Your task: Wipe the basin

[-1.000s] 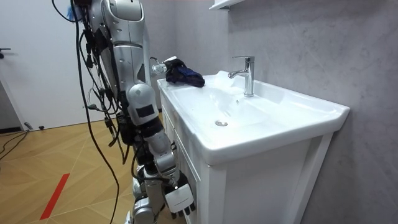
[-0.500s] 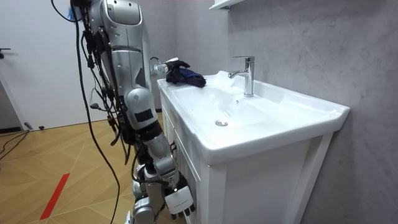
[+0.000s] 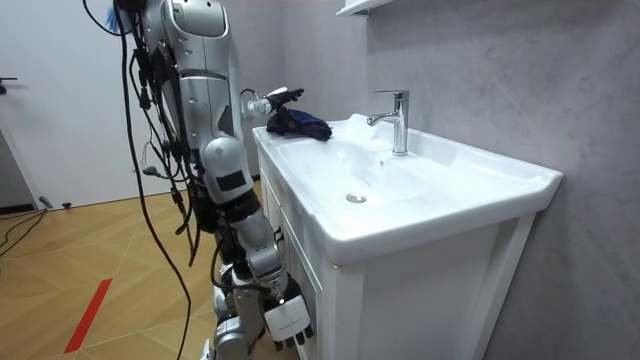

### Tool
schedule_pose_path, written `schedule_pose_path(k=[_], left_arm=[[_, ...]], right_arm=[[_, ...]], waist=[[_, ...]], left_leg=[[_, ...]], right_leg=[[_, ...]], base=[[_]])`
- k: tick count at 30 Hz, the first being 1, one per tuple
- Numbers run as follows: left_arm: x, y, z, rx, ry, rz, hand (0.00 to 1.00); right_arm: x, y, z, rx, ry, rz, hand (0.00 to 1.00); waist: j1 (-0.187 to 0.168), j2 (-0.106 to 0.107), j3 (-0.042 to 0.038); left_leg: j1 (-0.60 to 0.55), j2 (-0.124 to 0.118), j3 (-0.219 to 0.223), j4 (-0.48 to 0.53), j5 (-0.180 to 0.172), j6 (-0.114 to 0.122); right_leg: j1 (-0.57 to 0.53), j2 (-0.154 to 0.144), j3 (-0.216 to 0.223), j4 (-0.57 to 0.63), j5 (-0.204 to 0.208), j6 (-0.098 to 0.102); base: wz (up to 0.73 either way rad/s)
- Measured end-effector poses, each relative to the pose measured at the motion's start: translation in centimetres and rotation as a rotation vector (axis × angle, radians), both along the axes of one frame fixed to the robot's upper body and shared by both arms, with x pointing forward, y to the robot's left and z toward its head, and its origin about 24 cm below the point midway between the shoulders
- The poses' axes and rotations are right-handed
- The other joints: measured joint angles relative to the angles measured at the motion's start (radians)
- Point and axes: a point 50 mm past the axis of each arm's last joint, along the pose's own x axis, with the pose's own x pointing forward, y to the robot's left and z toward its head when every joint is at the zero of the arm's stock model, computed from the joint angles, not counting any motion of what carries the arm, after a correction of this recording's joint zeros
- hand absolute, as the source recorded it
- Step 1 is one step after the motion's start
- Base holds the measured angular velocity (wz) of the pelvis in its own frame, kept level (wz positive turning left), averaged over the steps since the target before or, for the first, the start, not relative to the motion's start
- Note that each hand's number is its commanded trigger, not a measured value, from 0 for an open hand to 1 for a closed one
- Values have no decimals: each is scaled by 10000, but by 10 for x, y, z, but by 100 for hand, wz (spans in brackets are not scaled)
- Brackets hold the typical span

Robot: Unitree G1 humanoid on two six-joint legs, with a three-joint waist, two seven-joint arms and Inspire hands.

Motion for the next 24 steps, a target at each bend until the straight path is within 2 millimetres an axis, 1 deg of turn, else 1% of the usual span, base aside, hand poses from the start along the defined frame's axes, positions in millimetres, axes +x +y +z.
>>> schedule_pose_path(k=[3,8,13,19,21,24], left_arm=[[1,-1,4,69,-155,-58,0],[2,-1,9,125,-385,-46,0],[1,3,26,403,-1345,209,0],[1,2,29,487,-1643,296,0],[2,2,30,153,-1823,289,0],[1,3,28,-794,-2241,426,0]], right_arm=[[-1,1,0,129,12,11,0],[-1,1,0,95,26,16,0],[-1,0,0,98,-17,1,0],[0,-1,0,140,-87,-31,0],[1,0,0,168,-143,-75,0],[1,1,0,192,-226,-130,0]], waist=[[-2,-6,-28],[1,8,-20],[2,47,-12],[-12,104,6],[-30,107,13],[-48,102,17]], left_leg=[[0,0,2,-6,0,0],[-33,1,-1,-6,0,0],[-44,0,-8,-7,0,-1],[-39,1,-4,-8,0,0],[-42,3,-4,-1,0,0],[-42,3,-5,3,0,0]], right_leg=[[2,2,4,10,2,-2],[-14,6,-1,3,4,-4],[-18,8,-1,-3,4,-4],[-18,7,1,3,4,-5],[-18,7,-6,11,4,-5],[-17,7,-16,21,4,-4]], base=[[0],[0],[0],[0],[0],[0]])
